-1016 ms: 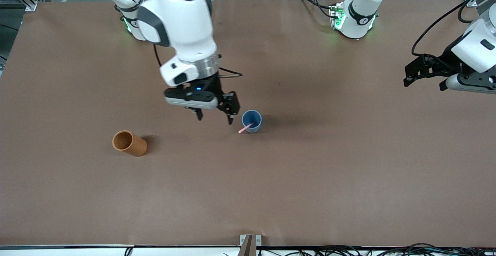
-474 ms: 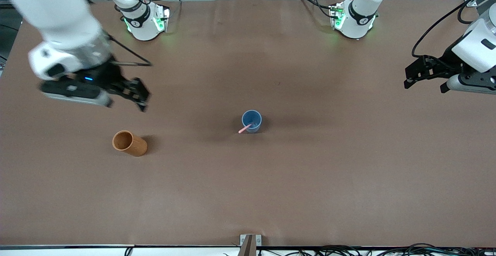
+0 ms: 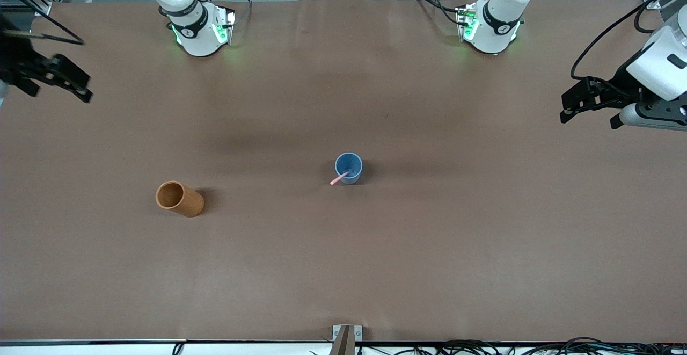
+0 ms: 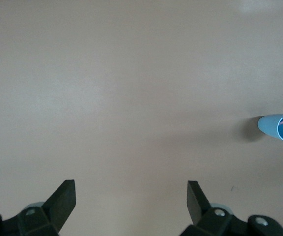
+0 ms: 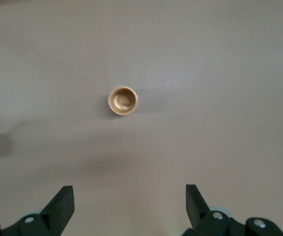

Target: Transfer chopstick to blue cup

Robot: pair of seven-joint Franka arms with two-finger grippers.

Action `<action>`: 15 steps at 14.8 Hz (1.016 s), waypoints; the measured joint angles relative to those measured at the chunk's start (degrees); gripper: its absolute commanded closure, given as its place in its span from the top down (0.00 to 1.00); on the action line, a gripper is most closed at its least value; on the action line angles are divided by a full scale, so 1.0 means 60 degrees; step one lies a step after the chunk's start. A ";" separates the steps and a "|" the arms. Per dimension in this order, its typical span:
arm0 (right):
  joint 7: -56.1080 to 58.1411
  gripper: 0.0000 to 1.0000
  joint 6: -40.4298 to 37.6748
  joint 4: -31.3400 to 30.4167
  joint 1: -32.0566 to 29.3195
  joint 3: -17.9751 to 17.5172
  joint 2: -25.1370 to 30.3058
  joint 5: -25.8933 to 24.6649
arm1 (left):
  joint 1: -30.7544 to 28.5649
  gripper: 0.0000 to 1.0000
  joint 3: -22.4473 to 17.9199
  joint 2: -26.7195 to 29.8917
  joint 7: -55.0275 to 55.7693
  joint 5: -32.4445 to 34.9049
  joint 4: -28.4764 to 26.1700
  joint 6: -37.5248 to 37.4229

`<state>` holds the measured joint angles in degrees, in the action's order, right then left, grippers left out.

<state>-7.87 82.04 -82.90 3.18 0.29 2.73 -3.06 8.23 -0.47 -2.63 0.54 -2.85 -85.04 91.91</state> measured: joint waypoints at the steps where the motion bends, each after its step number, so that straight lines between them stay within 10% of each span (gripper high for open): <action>1: 0.0297 1.00 -0.0026 -0.0198 -0.0049 0.0172 0.0195 0.0038 | 0.0000 1.00 0.0000 0.0000 0.0000 0.0000 0.0000 0.0000; 15: 0.1212 1.00 0.0285 -0.0006 -0.0352 0.0391 -0.0304 0.0338 | 0.0000 1.00 0.0000 0.0000 -0.0011 0.0000 0.0000 0.0000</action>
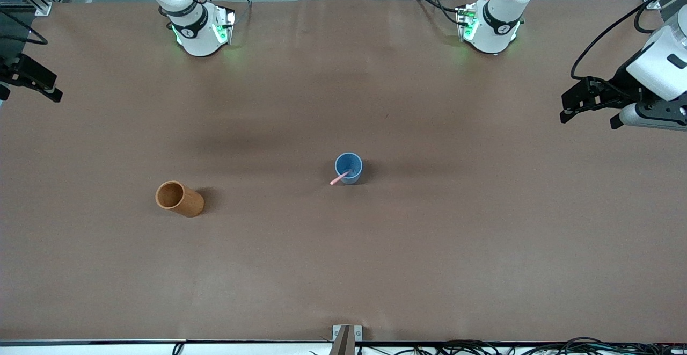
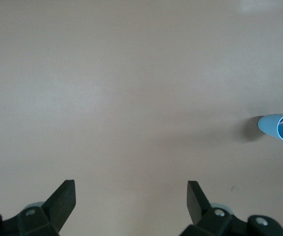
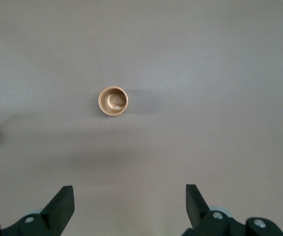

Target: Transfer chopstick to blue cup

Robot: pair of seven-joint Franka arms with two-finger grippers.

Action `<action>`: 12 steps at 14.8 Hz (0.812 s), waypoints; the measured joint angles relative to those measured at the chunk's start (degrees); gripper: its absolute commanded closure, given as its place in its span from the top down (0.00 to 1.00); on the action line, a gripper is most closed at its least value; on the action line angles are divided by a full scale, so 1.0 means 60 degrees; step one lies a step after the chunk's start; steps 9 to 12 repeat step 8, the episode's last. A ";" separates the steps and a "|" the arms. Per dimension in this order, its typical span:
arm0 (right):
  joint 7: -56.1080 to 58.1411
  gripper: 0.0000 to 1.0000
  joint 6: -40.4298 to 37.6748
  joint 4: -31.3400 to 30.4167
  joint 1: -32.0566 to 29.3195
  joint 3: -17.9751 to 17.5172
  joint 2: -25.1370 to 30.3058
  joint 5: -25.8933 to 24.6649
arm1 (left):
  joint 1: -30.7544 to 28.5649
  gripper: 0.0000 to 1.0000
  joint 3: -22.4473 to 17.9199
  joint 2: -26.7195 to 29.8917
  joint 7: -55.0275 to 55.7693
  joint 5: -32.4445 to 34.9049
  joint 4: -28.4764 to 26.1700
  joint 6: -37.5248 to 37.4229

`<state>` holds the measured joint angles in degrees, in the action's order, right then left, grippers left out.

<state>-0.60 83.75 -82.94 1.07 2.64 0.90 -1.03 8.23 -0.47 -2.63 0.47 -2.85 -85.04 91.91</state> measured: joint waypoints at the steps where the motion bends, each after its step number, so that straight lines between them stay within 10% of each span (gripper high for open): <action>1: 0.0012 1.00 -0.0001 0.0000 0.0001 -0.0007 -0.0005 0.0009 | 0.0000 1.00 0.0000 0.0000 0.0000 0.0000 0.0000 0.0000; 12: 0.0040 1.00 -0.0011 -0.0075 0.0010 -0.0182 -0.0013 0.0034 | 0.0000 1.00 0.0000 0.0000 0.0000 0.0000 0.0000 0.0000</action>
